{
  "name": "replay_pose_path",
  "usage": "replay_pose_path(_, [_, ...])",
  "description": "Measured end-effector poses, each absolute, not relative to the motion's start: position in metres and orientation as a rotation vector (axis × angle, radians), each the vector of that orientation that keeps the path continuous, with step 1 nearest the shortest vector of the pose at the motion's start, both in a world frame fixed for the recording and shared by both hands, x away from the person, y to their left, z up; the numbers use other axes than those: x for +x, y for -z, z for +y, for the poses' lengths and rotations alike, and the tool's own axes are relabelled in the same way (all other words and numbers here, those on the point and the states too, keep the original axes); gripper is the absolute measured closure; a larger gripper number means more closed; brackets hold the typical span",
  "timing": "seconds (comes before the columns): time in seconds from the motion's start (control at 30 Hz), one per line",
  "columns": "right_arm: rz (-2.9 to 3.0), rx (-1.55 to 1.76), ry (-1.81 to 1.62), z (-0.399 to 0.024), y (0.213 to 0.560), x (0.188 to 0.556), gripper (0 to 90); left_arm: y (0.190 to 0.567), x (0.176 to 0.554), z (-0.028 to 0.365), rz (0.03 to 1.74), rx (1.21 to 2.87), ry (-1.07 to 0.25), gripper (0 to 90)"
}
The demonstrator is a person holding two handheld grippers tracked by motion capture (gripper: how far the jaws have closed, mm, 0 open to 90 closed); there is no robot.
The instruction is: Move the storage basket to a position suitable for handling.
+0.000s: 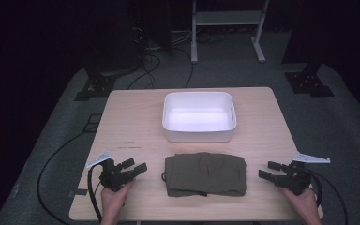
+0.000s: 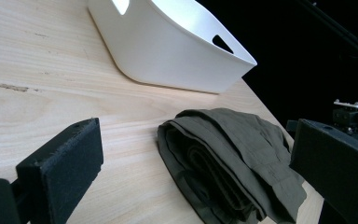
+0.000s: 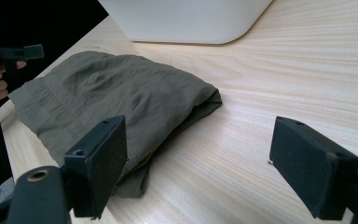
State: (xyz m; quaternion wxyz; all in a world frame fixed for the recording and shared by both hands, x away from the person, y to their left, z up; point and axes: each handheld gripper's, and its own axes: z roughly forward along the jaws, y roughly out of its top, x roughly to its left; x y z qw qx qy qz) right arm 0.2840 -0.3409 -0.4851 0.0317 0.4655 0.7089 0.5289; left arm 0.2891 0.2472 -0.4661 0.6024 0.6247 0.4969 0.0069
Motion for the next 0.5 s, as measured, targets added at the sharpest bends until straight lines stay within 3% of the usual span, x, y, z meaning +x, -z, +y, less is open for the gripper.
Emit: replay_pose_path(0.5, [2.194,1.432,-1.671,-0.328,0.482,0.289,17.9,0.468,0.289,0.233,1.134,1.468,0.014,1.5])
